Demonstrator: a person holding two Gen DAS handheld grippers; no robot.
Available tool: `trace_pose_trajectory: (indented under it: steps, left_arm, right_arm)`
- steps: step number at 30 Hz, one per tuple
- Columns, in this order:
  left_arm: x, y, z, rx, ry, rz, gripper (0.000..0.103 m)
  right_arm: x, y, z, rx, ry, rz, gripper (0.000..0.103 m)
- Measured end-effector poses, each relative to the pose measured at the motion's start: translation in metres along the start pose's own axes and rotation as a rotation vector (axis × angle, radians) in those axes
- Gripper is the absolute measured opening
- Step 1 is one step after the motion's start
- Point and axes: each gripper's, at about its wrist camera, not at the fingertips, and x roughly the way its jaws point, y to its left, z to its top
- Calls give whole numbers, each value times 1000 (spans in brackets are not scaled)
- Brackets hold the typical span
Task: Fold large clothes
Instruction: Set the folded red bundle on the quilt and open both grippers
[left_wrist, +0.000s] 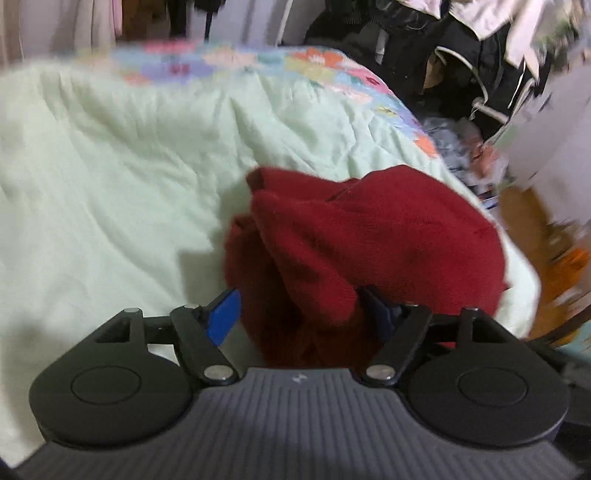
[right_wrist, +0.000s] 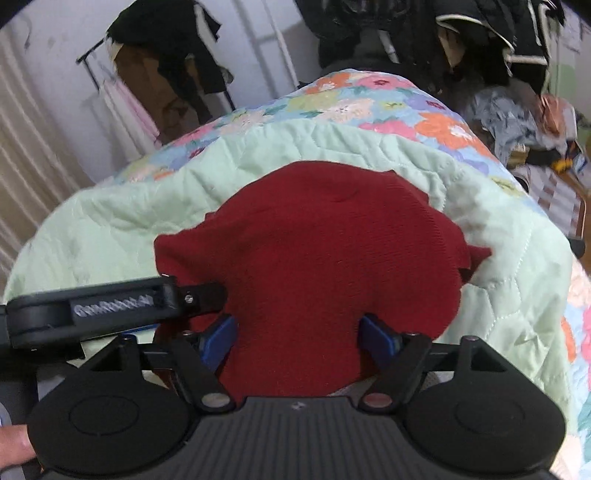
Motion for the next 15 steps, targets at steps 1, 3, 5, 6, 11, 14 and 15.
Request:
trace_pose_trajectory:
  steps: [1, 3, 5, 6, 11, 14, 15]
  left_arm:
    - [0, 1, 0, -10, 3, -1, 74]
    - [-4, 4, 3, -40, 13, -10, 74]
    - [-10, 9, 6, -84, 30, -14, 75]
    - [-16, 10, 6, -90, 39, -7, 80]
    - [-62, -1, 5, -14, 20, 97, 94]
    - [-88, -10, 1, 27, -8, 127, 101]
    - [-94, -13, -1, 36, -8, 133, 102]
  right_arm:
    - [0, 4, -2, -15, 0, -11, 81]
    - [1, 7, -6, -26, -5, -26, 82]
    - [-5, 11, -12, -35, -12, -36, 84]
    - [-11, 13, -13, -37, -17, -43, 84]
    - [-53, 35, -23, -125, -42, -80, 90]
    - [-81, 46, -31, -161, -73, -72, 95]
    - [-86, 48, -33, -160, -72, -71, 95]
